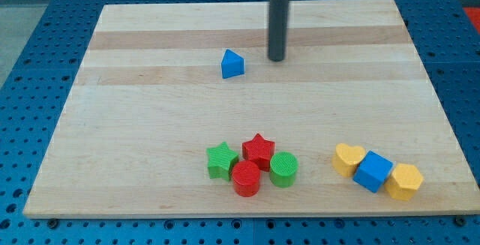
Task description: Point your arm diagonally to the bottom right of the yellow hexagon
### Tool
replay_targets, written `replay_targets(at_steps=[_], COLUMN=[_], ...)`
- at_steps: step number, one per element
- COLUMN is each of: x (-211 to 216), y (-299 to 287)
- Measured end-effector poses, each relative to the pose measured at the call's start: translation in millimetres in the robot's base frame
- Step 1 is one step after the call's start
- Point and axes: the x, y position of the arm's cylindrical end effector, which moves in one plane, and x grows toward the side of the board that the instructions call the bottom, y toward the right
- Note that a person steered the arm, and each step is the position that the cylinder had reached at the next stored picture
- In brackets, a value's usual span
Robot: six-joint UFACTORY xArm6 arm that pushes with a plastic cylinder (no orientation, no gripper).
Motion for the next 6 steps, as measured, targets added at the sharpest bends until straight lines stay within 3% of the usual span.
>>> replay_targets(at_steps=[1,3,5,6], x=[13.9,126.8,236.0,270.7], y=[70.4,167.9,201.4,197.8])
